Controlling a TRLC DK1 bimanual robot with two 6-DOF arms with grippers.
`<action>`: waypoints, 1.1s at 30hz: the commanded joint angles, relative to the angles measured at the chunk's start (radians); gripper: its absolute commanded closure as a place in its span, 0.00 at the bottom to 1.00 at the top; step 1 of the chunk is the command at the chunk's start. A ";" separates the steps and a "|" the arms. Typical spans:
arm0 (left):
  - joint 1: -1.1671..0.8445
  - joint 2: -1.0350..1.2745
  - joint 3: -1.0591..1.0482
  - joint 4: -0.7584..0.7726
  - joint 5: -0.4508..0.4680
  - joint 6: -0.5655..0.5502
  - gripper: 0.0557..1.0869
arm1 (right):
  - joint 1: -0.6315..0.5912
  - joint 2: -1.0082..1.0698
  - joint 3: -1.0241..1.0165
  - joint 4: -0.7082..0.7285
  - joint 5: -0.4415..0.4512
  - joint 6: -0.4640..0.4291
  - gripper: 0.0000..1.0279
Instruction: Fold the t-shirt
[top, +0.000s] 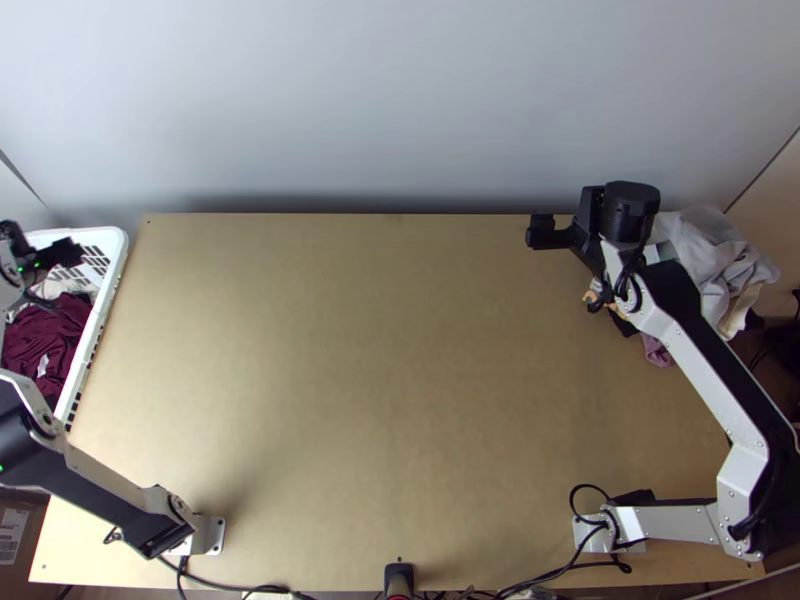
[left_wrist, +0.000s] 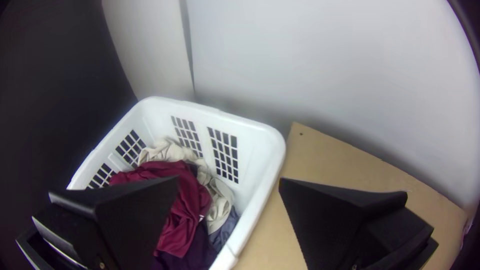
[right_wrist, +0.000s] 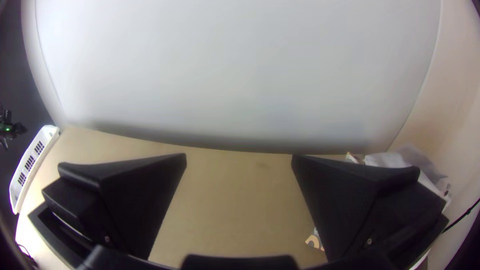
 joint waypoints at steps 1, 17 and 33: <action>0.120 0.166 0.087 0.024 -0.007 0.032 0.05 | 0.014 -0.039 -0.046 -0.020 0.006 -0.019 0.05; 0.247 0.567 0.361 -0.025 -0.007 0.025 0.05 | 0.017 -0.073 -0.057 -0.055 0.016 -0.029 0.05; 0.204 0.876 0.691 -0.073 -0.031 0.036 0.05 | 0.015 -0.070 -0.077 -0.087 0.019 -0.035 0.05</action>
